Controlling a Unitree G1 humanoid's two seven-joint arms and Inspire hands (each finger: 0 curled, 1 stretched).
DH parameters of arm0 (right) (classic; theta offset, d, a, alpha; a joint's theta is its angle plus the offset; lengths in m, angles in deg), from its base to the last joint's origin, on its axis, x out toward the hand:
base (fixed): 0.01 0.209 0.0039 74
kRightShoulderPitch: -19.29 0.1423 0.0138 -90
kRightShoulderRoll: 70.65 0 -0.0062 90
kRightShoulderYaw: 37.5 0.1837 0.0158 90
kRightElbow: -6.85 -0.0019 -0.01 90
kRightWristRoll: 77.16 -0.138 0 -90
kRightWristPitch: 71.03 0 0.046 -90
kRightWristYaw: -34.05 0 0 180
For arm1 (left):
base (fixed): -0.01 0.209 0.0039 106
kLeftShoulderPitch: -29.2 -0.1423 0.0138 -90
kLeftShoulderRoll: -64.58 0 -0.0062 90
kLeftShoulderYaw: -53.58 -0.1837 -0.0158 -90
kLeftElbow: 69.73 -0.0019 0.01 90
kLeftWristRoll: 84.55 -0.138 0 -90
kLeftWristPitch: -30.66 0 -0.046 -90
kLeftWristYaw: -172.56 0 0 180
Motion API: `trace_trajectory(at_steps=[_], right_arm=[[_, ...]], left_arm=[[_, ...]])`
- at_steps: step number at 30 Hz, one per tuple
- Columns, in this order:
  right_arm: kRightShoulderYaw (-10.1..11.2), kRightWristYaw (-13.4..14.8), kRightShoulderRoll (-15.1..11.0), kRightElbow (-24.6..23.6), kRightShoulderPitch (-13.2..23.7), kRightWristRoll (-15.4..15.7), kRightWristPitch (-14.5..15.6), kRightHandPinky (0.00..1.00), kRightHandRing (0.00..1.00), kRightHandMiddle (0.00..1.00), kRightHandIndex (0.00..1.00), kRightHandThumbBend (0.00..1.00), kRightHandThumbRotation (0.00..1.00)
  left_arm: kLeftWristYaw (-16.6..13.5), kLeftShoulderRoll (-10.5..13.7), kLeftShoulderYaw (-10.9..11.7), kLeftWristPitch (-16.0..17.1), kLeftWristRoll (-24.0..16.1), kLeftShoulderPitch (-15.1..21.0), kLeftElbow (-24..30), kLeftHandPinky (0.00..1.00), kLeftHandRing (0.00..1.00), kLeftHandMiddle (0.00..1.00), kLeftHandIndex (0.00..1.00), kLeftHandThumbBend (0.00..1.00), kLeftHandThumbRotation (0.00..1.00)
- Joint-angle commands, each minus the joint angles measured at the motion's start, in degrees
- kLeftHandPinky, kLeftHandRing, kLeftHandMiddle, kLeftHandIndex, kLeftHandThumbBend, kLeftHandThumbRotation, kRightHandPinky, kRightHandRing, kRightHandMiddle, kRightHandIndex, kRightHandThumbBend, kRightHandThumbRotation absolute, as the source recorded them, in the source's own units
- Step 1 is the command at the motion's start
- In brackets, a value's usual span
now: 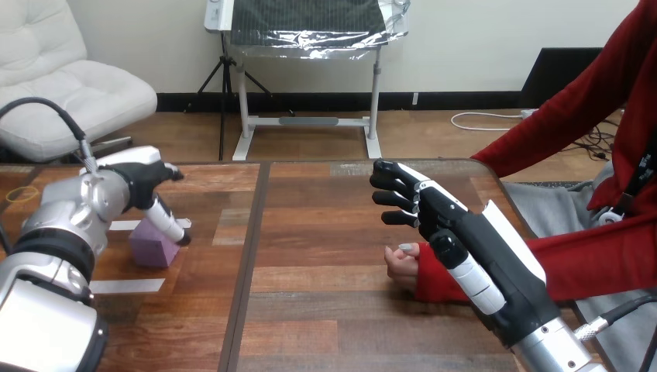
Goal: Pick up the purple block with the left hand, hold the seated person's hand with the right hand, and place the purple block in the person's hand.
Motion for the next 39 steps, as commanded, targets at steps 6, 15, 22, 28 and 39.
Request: trace_trajectory(at_steps=[6, 15, 22, 28, 39], right_arm=[[1.0, -0.5, -1.0, -3.0, 3.0, -1.1, 0.1, 0.82, 0.87, 0.90, 0.91, 0.98, 1.00], [1.0, -0.4, -1.0, -3.4, 3.0, -1.0, 0.3, 0.82, 0.87, 0.90, 0.91, 0.97, 1.00], [0.9, -0.3, -0.9, -3.5, 3.1, -0.8, 0.3, 0.81, 0.87, 0.89, 0.91, 0.98, 1.00], [0.9, -0.5, -1.1, -3.4, 3.2, -0.8, 0.3, 0.81, 0.87, 0.90, 0.91, 0.98, 1.00], [0.9, -0.4, -1.1, -3.5, 3.2, -0.9, 0.5, 0.81, 0.87, 0.90, 0.91, 0.98, 1.00]], left_arm=[[2.2, 1.3, -2.4, -0.7, -1.1, 5.1, -0.6, 0.89, 0.99, 0.97, 0.94, 0.58, 0.19], [4.1, 1.1, -3.4, -1.7, -1.3, 5.5, -0.6, 0.95, 1.00, 0.99, 0.97, 0.57, 0.24], [7.3, 0.7, -3.7, -2.4, -1.3, 6.0, -0.6, 0.99, 1.00, 1.00, 0.98, 0.58, 0.30], [7.9, 0.4, -4.0, -3.0, -1.5, 6.0, -0.6, 1.00, 1.00, 1.00, 0.99, 0.60, 0.30], [6.8, -0.4, -5.4, -3.9, -2.4, 5.4, -0.5, 0.96, 1.00, 0.99, 0.97, 0.63, 0.25]])
